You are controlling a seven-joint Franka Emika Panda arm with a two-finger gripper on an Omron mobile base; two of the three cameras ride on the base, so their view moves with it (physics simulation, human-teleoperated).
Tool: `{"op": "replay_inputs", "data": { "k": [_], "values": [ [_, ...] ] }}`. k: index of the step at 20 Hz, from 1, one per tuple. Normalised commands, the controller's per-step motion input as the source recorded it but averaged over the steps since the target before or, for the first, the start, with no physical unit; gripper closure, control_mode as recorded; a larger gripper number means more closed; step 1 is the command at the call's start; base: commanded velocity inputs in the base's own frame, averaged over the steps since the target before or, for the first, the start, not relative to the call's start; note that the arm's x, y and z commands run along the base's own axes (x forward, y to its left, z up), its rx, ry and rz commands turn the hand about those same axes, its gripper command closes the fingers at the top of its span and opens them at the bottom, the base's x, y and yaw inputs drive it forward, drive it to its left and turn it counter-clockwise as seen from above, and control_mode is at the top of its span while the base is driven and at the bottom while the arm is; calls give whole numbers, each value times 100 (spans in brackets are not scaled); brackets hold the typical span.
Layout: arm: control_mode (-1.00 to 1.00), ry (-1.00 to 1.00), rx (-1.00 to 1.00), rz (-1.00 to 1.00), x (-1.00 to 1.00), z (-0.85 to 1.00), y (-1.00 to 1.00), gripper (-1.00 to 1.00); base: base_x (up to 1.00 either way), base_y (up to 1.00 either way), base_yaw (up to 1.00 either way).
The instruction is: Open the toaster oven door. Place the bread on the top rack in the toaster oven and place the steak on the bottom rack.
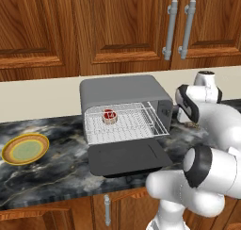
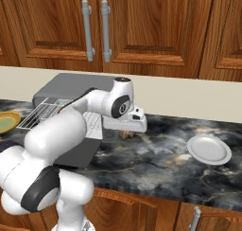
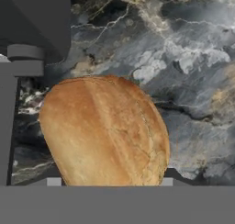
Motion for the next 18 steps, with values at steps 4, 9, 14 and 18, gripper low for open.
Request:
{"op": "replay_inputs", "data": {
  "k": [4,9,14,18],
  "values": [
    [-100,-2,0,25,-2,24,80,100,0,0,0],
    [-100,-9,0,23,0,18,81,100,0,0,0],
    [-100,0,0,18,11,18,82,100,0,0,0],
    [-100,0,0,15,21,13,81,100,0,0,0]
  ]
}}
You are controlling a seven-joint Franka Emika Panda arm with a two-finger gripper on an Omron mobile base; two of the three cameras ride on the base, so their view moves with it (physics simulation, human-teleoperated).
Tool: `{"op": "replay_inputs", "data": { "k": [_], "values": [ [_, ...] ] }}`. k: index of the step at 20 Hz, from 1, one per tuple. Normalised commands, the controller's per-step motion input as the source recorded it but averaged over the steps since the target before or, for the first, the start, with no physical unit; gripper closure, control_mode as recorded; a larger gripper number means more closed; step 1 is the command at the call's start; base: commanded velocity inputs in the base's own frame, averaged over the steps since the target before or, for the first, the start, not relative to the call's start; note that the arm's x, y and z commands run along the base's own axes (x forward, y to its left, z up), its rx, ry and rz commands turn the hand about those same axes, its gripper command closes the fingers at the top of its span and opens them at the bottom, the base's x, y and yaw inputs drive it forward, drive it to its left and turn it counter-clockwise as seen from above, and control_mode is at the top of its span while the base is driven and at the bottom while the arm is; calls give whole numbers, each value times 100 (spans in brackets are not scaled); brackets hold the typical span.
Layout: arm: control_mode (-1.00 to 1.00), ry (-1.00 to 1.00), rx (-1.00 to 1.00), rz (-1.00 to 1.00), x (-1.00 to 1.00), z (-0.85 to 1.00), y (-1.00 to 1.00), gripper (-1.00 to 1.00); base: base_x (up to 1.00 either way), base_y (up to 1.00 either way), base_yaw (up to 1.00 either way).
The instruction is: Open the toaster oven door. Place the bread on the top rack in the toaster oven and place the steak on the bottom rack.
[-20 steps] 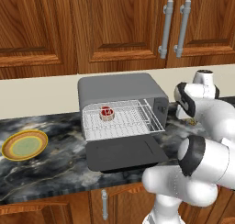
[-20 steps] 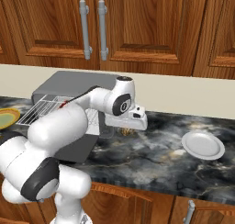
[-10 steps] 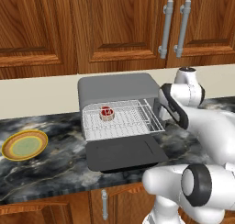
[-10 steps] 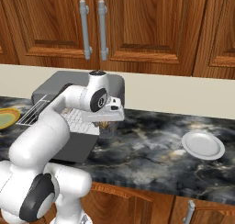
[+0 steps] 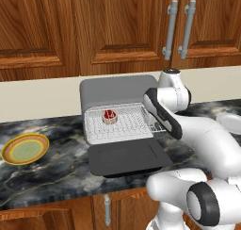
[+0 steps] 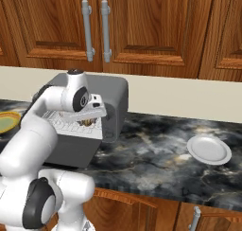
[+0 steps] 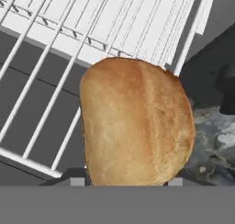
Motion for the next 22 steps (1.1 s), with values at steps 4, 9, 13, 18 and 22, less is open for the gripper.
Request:
{"op": "replay_inputs", "data": {
  "k": [4,9,13,18,22],
  "values": [
    [-100,0,2,17,-5,18,67,100,0,0,0],
    [-100,0,4,11,18,2,56,100,0,0,0],
    [-100,0,2,9,20,-10,45,100,0,0,0],
    [-100,0,0,11,5,-28,25,100,0,0,0],
    [-100,0,0,9,0,-22,14,100,0,0,0]
  ]
}}
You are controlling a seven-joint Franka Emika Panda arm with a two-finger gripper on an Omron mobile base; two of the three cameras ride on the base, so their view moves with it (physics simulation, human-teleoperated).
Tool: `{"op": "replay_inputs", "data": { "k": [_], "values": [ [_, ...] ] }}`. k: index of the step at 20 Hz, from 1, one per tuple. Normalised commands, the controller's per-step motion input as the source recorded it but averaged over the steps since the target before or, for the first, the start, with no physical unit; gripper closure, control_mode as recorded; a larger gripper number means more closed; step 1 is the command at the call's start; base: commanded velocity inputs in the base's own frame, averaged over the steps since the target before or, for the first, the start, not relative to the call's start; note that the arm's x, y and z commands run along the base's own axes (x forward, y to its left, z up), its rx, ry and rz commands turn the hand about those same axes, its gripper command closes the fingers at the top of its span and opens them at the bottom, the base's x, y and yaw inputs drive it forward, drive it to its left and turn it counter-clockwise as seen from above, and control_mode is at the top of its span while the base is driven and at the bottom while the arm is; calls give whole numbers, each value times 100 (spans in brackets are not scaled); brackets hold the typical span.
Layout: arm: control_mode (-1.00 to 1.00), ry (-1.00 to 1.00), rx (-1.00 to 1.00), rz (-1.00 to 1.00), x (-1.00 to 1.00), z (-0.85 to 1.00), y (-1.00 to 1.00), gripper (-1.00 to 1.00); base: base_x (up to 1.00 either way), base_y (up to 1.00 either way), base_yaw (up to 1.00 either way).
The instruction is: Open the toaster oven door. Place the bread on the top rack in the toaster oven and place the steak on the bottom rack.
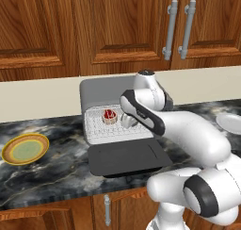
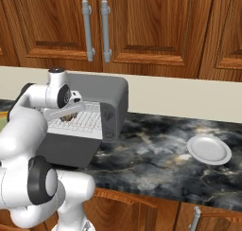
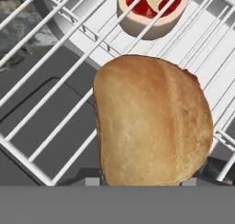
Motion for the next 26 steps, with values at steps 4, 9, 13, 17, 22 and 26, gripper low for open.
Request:
{"op": "replay_inputs", "data": {
  "k": [4,9,13,17,22,26],
  "values": [
    [-100,5,1,7,-8,-16,5,100,0,0,0],
    [-100,9,2,8,-24,-5,5,-100,0,0,0],
    [-100,0,4,1,-15,22,11,-100,0,0,0],
    [-100,0,0,0,-16,20,12,-100,0,0,0],
    [-100,0,0,-1,-39,14,1,-100,0,0,0],
    [-100,0,0,-13,-61,3,7,-100,0,0,0]
  ]
}}
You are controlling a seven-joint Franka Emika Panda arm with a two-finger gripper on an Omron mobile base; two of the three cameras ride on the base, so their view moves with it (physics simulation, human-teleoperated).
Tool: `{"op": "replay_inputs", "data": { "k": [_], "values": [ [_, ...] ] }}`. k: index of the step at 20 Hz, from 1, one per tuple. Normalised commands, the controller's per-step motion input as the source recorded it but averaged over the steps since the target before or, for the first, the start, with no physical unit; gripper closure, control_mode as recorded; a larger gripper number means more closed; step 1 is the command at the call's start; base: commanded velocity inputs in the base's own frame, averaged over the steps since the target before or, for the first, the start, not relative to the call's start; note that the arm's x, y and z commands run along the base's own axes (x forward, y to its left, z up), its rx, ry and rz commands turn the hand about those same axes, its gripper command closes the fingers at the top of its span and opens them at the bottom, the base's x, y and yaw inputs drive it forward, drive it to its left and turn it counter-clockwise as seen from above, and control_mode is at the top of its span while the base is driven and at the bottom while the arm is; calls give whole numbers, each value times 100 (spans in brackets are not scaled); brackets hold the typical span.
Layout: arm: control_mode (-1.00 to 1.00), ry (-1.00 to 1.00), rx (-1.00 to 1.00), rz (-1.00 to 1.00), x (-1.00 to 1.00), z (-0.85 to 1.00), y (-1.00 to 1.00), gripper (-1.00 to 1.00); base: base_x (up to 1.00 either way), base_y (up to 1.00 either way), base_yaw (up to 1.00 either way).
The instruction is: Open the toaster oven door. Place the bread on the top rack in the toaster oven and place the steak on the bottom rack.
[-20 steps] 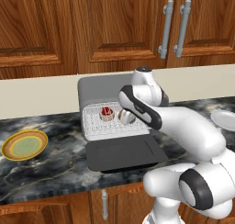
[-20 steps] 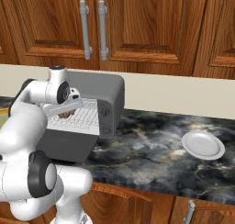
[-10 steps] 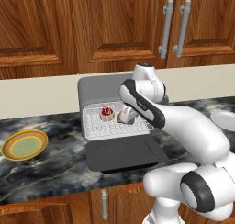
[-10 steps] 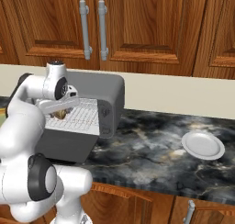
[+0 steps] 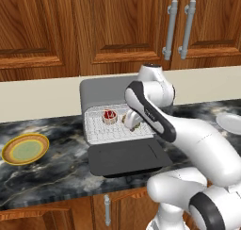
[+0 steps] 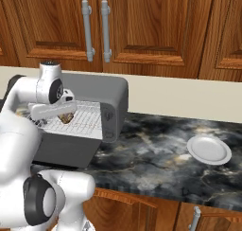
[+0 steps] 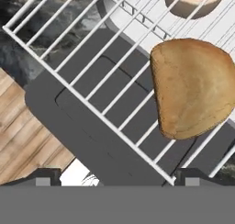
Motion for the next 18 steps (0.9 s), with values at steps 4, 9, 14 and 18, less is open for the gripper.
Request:
{"op": "replay_inputs", "data": {
  "k": [4,9,14,18],
  "values": [
    [-100,2,0,-28,-49,-3,15,-100,0,0,0],
    [-100,2,0,-34,-20,-32,20,-100,0,0,0],
    [-100,13,0,-34,3,-32,15,-100,0,0,0],
    [-100,6,0,-29,10,-34,5,-100,0,0,0]
  ]
}}
